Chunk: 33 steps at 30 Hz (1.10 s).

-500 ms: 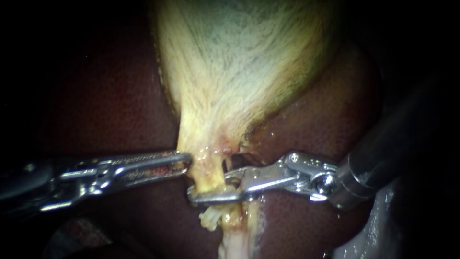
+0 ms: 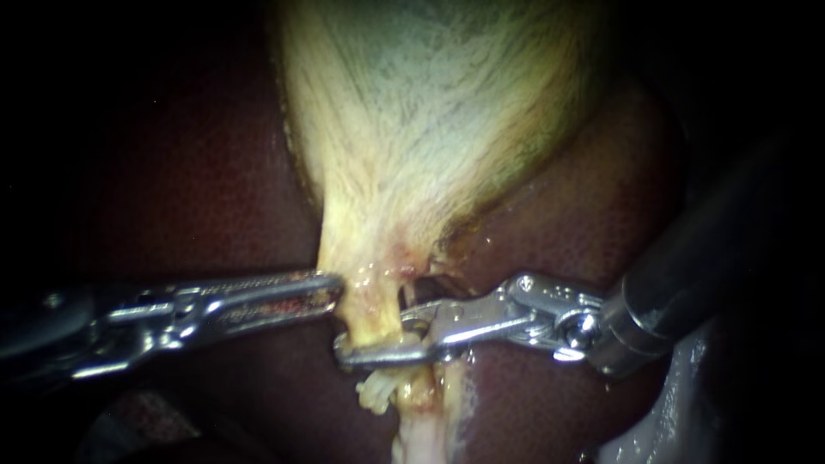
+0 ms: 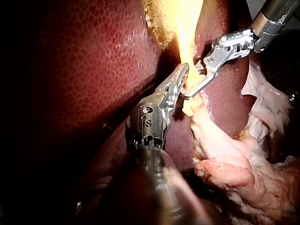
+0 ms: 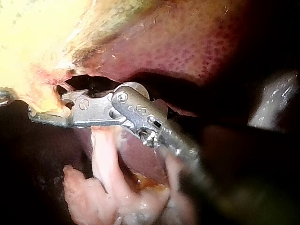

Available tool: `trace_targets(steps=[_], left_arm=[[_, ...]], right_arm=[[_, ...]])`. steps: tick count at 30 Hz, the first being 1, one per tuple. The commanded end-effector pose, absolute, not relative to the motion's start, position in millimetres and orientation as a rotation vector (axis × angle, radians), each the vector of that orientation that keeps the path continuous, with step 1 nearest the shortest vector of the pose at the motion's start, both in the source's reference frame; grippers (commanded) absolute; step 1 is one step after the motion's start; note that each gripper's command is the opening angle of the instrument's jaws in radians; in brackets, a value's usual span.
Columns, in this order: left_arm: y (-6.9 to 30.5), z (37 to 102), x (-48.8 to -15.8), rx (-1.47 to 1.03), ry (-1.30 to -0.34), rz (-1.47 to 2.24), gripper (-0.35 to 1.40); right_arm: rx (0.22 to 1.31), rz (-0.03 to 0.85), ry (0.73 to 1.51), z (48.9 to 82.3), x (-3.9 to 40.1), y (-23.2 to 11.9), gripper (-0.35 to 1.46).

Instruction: Going back third clip left tube

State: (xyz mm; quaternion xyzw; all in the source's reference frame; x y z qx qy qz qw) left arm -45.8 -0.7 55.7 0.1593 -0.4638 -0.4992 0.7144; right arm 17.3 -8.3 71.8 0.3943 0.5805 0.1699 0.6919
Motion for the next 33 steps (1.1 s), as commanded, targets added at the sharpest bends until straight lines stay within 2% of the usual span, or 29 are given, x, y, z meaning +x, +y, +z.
trace_targets(steps=[1, 5, 8, 13, 19, 28, 33], left_arm=[[-0.8, 55.6, -45.7, 0.353, -1.027, -1.106, -0.35], [-0.8, 55.6, -45.7, 0.353, -1.027, -1.105, -0.35], [-0.8, 55.6, -45.7, 0.353, -1.027, -1.105, -0.35], [-0.8, 55.5, -45.6, 0.353, -1.028, -1.105, -0.35], [-0.9, 55.5, -45.5, 0.353, -1.028, -1.105, -0.35], [-0.9, 55.5, -45.3, 0.354, -1.028, -1.104, -0.35], [-0.9, 55.6, -45.3, 0.354, -1.028, -1.103, -0.35]], right_arm=[[0.853, 0.347, 1.311, 72.0, 17.6, -8.1, 0.34], [0.797, 0.29, 1.333, 72.3, 18.5, -7.7, 0.51], [0.76, 0.248, 1.345, 72.4, 18.6, -7.4, 0.53], [0.695, 0.234, 1.355, 72.2, 18.3, -6.7, 0.58], [0.695, 0.234, 1.355, 72.5, 16.9, -6.6, 0.58], [0.681, 0.236, 1.355, 71.9, 9.1, -7.6, 0.6], [0.681, 0.258, 1.326, 71.0, 4.4, -6.5, 0.58]])
